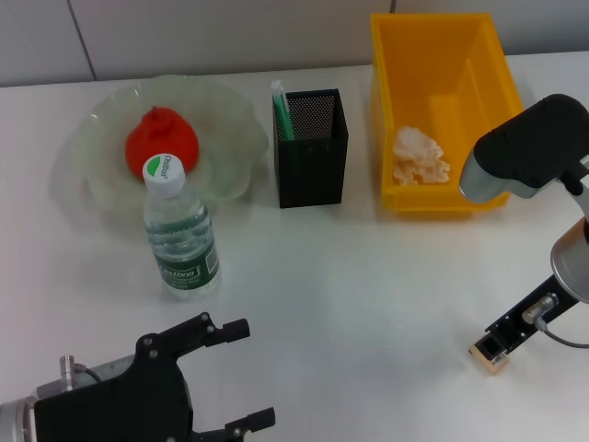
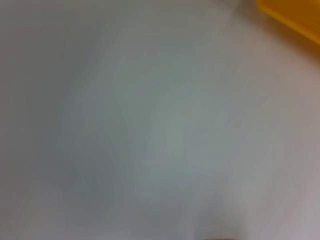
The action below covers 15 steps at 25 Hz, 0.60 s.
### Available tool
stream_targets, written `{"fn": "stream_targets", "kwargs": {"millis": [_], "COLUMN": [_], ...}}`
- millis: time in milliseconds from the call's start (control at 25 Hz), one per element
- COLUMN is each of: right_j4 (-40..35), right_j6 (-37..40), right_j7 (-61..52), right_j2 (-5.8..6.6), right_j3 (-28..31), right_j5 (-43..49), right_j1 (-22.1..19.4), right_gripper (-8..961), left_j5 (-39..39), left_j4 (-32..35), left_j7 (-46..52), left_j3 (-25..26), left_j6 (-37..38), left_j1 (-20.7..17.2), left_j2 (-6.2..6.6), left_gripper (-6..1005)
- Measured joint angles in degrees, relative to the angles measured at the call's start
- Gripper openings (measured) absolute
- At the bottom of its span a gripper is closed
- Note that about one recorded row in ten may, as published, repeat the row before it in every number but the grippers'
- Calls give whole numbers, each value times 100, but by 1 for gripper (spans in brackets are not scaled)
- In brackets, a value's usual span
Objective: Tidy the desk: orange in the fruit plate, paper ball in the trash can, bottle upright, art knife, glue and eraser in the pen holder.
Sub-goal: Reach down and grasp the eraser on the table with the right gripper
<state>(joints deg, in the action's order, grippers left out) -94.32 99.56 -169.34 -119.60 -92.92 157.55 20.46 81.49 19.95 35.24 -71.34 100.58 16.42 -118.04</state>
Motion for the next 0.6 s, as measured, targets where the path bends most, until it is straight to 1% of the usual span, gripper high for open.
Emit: {"fn": "stream_targets", "kwargs": {"millis": [360,600], "right_j4": [208,430], "right_j6": [-67,-174], "right_j7": [0,0], "right_j2": [-11,-11], "right_j3": [-207,-202], "right_j5": [-31,-36], "right_j1": [79,147], "right_gripper": [435,434], "left_j5": [0,-2], "left_j4": [0,0], "left_j7": [0,-12], "left_j3": [6,-3], "left_j6": [-4,-4], "left_j1": [-15,-23], "left_j2": [0,0], "left_gripper": [813,813]}}
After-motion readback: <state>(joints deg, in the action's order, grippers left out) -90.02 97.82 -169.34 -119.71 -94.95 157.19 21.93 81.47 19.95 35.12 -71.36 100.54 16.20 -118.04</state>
